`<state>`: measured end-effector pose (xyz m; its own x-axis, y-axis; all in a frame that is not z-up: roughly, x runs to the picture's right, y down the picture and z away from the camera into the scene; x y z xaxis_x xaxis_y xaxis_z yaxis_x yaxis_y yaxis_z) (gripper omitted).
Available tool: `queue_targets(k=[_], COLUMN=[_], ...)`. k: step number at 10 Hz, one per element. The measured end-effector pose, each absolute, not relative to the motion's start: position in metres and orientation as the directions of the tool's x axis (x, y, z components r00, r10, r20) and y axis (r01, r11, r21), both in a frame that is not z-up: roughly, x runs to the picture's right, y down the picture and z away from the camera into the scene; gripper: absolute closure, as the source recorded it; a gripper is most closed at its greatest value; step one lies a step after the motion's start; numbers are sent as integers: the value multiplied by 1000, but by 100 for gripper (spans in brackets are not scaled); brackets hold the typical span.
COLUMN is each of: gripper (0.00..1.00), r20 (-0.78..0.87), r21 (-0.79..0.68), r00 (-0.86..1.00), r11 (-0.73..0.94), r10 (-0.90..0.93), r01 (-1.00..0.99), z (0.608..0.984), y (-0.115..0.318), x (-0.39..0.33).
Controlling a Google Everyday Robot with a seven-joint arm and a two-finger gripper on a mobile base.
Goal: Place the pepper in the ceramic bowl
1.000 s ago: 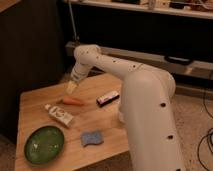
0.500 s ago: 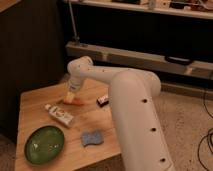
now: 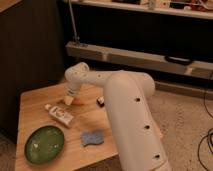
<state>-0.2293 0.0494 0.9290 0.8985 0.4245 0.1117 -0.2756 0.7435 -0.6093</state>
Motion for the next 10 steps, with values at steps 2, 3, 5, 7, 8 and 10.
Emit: queue_targets(k=[2, 3, 5, 7, 8, 10], gripper=[66, 74, 94, 100, 100, 100], r20=[120, 120, 129, 130, 140, 169], r21=[-621, -629, -645, -648, -648, -644], r00=[903, 906, 910, 911, 911, 902], r11=[741, 737, 731, 729, 732, 737], r10=[412, 406, 393, 390, 388, 398], r01=[-256, -247, -224, -220, -212, -205], z=[934, 937, 942, 941, 938, 924], y=[57, 60, 65, 66, 64, 55], x=[-236, -238, -239, -239, -240, -240])
